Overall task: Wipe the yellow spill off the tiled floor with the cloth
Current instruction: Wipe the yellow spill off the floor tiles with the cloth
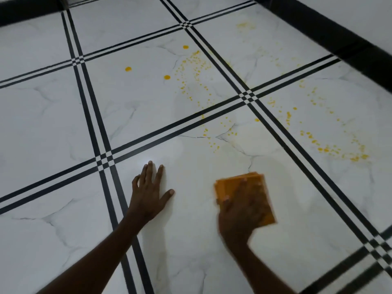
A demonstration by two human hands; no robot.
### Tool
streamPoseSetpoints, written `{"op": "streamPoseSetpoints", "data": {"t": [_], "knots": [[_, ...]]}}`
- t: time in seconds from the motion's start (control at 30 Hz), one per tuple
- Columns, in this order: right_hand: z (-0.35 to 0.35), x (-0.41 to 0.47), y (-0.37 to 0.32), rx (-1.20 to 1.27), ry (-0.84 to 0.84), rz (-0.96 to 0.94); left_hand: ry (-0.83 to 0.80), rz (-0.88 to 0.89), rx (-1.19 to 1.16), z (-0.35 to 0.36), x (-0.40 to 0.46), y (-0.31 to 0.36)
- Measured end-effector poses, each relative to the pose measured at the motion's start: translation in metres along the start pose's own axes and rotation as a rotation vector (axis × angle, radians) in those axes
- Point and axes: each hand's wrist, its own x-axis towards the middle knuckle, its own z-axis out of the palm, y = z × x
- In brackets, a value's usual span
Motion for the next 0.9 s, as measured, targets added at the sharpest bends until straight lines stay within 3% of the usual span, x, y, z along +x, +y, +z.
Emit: {"op": "streamPoseSetpoints", "data": {"t": [0.1, 0.17, 0.23, 0.3, 0.37, 0.43, 0.47, 0.53, 0.6, 0.63, 0.7, 0.77, 0.83, 0.87, 0.9], "knots": [[0.019, 0.029, -0.023, 0.021, -0.143, -0.551, 0.058, -0.014, -0.02, -0.002, 0.012, 0.007], [0.033, 0.111, -0.019, -0.025, -0.139, -0.742, 0.071, -0.021, -0.006, -0.002, 0.021, 0.0], [0.043, 0.185, 0.002, -0.037, 0.001, -0.574, 0.083, -0.031, -0.008, -0.004, 0.03, -0.013], [0.035, 0.219, 0.026, -0.05, 0.065, -0.268, 0.092, -0.045, -0.024, -0.009, 0.04, -0.022], [0.027, 0.204, 0.024, -0.012, 0.083, -0.029, 0.089, -0.054, -0.02, -0.012, 0.053, -0.022], [0.022, 0.151, -0.006, -0.023, 0.091, 0.023, 0.074, -0.048, -0.018, -0.011, 0.065, -0.016], [0.025, 0.122, -0.024, -0.006, 0.065, -0.075, 0.062, -0.045, -0.022, -0.01, 0.072, -0.014], [0.039, 0.087, -0.049, -0.01, -0.048, -0.479, 0.045, -0.043, -0.033, -0.004, 0.079, -0.014], [0.048, 0.129, -0.06, -0.056, -0.122, -0.832, 0.077, -0.026, -0.02, 0.003, 0.077, -0.017], [0.054, 0.165, -0.064, -0.085, -0.115, -0.897, 0.1, -0.027, -0.009, 0.007, 0.076, -0.019], [0.064, 0.233, -0.057, -0.105, 0.0, -0.733, 0.137, -0.026, 0.013, 0.009, 0.073, -0.019], [0.058, 0.265, -0.048, -0.043, 0.12, -0.283, 0.159, -0.031, 0.017, 0.009, 0.075, -0.02], [0.053, 0.227, -0.066, 0.046, 0.168, 0.162, 0.158, -0.033, 0.009, 0.008, 0.076, -0.018], [0.048, 0.19, -0.08, 0.046, 0.161, 0.204, 0.154, -0.03, 0.004, 0.007, 0.075, -0.017], [0.043, 0.153, -0.096, 0.027, 0.124, 0.109, 0.145, -0.029, -0.005, 0.006, 0.075, -0.017]]}}
